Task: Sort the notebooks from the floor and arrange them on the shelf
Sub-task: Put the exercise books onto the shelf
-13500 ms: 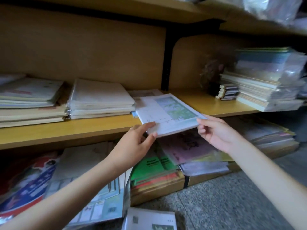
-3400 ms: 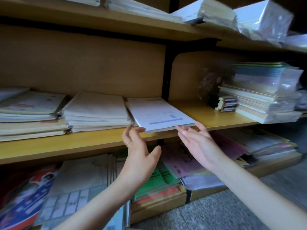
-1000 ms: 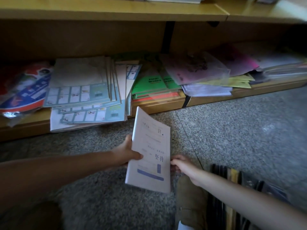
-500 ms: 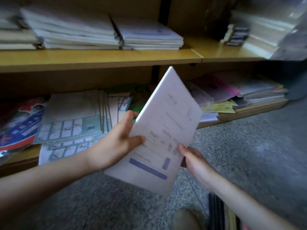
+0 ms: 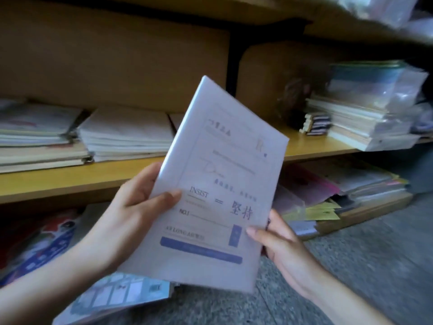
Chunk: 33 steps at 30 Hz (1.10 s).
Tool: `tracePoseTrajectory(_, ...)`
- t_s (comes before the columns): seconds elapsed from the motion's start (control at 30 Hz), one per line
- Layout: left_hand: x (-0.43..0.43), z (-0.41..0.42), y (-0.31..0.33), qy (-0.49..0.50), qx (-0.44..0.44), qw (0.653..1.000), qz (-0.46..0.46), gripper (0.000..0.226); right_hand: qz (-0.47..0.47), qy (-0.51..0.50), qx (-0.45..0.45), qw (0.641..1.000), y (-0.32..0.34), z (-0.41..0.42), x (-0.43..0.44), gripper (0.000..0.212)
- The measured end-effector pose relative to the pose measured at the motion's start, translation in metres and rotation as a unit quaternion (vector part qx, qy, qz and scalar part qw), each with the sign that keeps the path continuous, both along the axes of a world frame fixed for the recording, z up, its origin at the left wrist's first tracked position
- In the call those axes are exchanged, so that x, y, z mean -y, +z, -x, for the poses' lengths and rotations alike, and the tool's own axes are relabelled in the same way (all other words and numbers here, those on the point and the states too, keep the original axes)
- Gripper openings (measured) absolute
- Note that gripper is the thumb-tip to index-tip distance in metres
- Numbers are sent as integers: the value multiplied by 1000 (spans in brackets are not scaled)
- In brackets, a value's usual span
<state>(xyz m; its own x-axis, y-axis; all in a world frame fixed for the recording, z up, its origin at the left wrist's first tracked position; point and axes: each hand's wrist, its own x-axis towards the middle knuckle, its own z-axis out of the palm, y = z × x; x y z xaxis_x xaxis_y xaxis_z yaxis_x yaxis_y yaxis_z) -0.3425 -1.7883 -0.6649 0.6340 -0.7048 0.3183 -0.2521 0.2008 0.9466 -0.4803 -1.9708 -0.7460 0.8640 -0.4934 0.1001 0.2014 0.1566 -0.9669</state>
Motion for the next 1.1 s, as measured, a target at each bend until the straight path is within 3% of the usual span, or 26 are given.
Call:
tracePoseTrajectory(0.13, -4, -14, 16, 80, -3, 995, 50, 25, 67, 92, -13, 993, 10, 0, -18, 55)
tracePoseTrajectory(0.27, 2, -21, 23, 122, -28, 990, 70, 23, 18, 124, 26, 992, 25, -6, -23, 44)
tracePoseTrajectory(0.43, 23, -37, 20, 104, -66, 992, 35, 32, -59, 38, 66, 995, 40, -17, -11, 39)
tracePoseTrajectory(0.7, 45, -53, 7, 68, 75, 990, -98, 49, 36, -146, 44, 988, 79, -58, 62, 20)
tracePoseTrajectory(0.77, 43, -60, 7, 97, 214, 962, -140, 43, 15, -176, 18, 984, 82, -75, 84, 13)
tracePoseTrajectory(0.83, 43, -67, 3, 96, 346, 907, -219, 45, -36, -186, -6, 982, 78, -91, 101, 12)
tracePoseTrajectory(0.93, 48, -90, -14, 126, 555, 738, -362, 55, -45, -180, -24, 982, 68, -109, 116, 17)
tracePoseTrajectory(0.97, 49, -98, -20, 137, 576, 711, -381, 57, -38, -187, -28, 981, 67, -115, 118, 17)
tracePoseTrajectory(1.1, 50, -113, -35, 154, 579, 708, -374, 59, 3, -226, -65, 972, 67, -129, 117, 13)
